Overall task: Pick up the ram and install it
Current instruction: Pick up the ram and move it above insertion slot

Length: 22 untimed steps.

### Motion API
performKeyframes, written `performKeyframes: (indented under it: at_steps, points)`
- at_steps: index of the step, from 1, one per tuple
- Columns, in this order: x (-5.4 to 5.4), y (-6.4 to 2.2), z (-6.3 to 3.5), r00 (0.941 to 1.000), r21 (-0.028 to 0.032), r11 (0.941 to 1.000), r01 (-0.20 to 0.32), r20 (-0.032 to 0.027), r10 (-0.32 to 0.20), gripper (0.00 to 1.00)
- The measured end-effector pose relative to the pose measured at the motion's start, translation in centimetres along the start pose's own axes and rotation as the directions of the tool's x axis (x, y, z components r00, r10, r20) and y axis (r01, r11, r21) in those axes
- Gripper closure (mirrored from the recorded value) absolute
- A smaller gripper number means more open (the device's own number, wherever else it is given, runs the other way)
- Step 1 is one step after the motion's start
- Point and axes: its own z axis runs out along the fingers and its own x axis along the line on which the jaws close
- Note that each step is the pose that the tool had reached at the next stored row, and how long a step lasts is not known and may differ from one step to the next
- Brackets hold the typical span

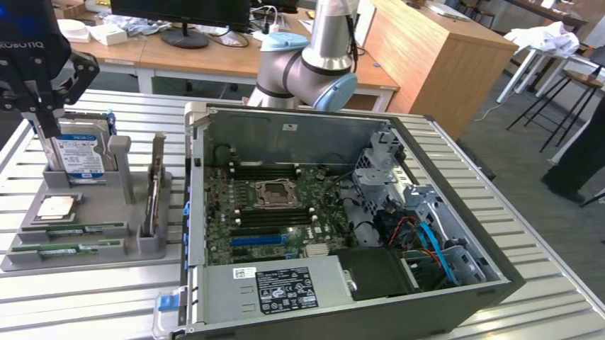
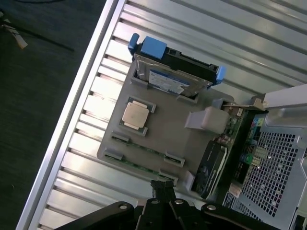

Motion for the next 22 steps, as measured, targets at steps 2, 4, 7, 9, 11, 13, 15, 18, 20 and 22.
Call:
performKeyframes:
  at_steps: [2, 4, 7, 9, 11, 13, 15, 18, 20, 22]
  points:
    - [0.0, 0.0, 0.0, 0.9998, -0.0004, 0.9998, 0.018, -0.0008, -0.018, 0.9]
    - [0.0, 0.0, 0.0, 0.9994, -0.0008, 0.9994, 0.036, -0.0016, -0.036, 0.9]
    - [0.0, 0.0, 0.0, 0.9981, -0.0015, 0.9981, 0.062, -0.0027, -0.062, 0.9]
    - [0.0, 0.0, 0.0, 0.9968, -0.002, 0.9968, 0.08, -0.0035, -0.08, 0.9]
    - [0.0, 0.0, 0.0, 0.9951, -0.0025, 0.9951, 0.099, -0.0043, -0.099, 0.9]
    - [0.0, 0.0, 0.0, 0.9932, -0.003, 0.9932, 0.116, -0.0051, -0.116, 0.9]
    - [0.0, 0.0, 0.0, 0.991, -0.0035, 0.991, 0.134, -0.0059, -0.134, 0.9]
    - [0.0, 0.0, 0.0, 0.9868, -0.0044, 0.9869, 0.162, -0.0069, -0.162, 0.9]
    - [0.0, 0.0, 0.0, 0.9836, -0.0049, 0.9836, 0.18, -0.0077, -0.18, 0.9]
    - [0.0, 0.0, 0.0, 0.9798, -0.0056, 0.9798, 0.2, -0.0084, -0.2, 0.9]
